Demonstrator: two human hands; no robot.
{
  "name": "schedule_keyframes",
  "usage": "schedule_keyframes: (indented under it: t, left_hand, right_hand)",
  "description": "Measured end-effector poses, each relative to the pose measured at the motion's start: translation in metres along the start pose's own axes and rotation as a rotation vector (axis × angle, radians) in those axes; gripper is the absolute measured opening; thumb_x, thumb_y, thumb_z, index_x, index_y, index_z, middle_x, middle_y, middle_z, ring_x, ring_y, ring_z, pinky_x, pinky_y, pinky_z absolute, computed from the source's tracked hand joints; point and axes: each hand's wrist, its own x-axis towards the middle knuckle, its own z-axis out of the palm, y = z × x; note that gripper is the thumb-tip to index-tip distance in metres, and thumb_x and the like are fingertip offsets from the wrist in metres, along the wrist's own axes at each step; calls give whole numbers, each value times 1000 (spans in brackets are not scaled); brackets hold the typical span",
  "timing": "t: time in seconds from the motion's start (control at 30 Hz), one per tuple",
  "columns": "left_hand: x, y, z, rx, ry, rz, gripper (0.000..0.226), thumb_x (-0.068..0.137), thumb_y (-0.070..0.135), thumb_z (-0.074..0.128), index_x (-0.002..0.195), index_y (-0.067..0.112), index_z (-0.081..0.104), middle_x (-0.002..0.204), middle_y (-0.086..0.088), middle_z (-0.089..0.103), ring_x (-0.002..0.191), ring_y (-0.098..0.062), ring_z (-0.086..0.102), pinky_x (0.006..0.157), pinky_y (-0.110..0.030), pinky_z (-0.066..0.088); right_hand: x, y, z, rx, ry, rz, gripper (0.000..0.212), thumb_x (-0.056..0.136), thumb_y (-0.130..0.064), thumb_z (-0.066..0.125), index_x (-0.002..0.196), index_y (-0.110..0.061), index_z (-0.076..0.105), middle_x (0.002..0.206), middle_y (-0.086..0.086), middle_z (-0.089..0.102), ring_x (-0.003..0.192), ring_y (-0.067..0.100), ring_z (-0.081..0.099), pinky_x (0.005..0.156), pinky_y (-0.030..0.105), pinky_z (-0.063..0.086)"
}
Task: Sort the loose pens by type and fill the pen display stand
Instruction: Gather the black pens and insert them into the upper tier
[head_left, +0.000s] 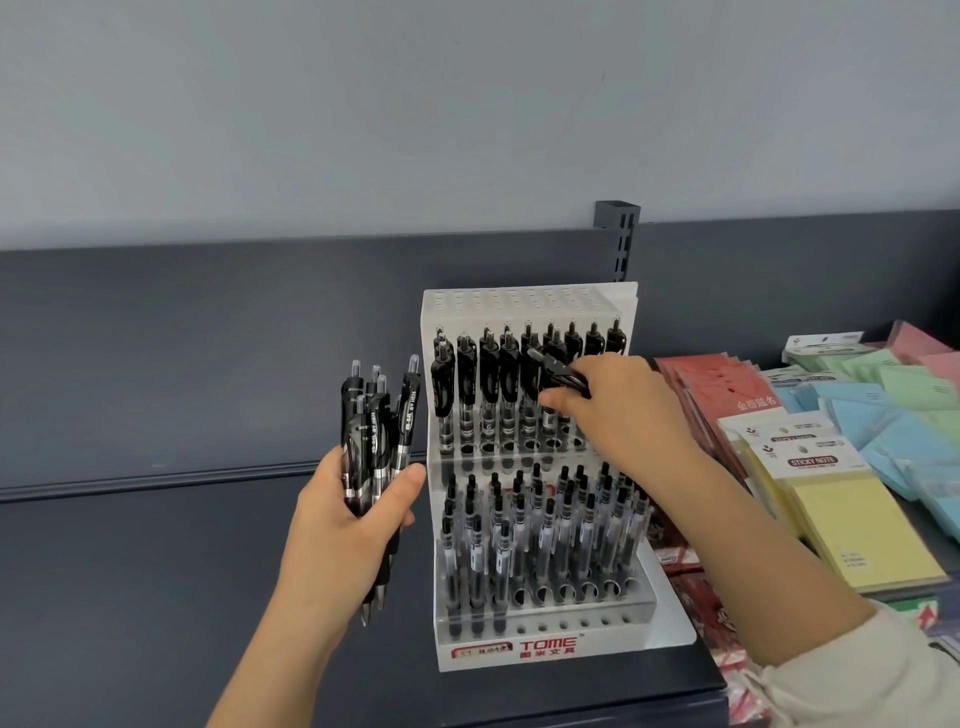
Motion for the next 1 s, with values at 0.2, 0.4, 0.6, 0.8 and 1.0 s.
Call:
schedule_keyframes:
  t: [0.2,0.4,0.6,0.8,1.0]
  left_hand:
    - [1,-1,2,3,-2,-7,14,81,31,67,86,22,58,61,6,63,51,-1,54,59,-26,42]
    - [0,-5,4,8,-3,-18,13,82,29,67,86,21,58,62,6,63,49,0,54,58,-26,42]
    - [1,-6,8,9,-15,-2,13,82,29,66,86,20,58,59,7,63,48,-1,53,56,-26,41]
    - [2,-5,6,10,-3,-3,14,81,30,67,86,19,58,60,5,62,47,-1,53,55,-26,40]
    - [2,-8,6,20,-6,-15,15,81,33,67,84,21,58,59,4,62,48,-4,53,56,-30,43]
  right_hand:
    - [-4,6,1,69,14,39,45,80,-59,58,69,-15,51,63,1,56,62,22,57,57,34,46]
    - [-8,9,-19,531,91,102,33,94,-47,39,85,-15,42,72,-2,48,59,12,42,55,31,34]
    - [-13,7,-29,909,220,79,17,89,-32,59,78,-20,54,67,0,52,55,6,46,56,21,44]
    - [-12,12,-33,1001,391,67,9,76,-27,75,76,-35,73,87,12,65,72,14,55,74,31,51]
    - [-9,10,-28,753,434,31,1,80,-29,71,79,-28,70,81,2,65,68,10,54,70,30,49]
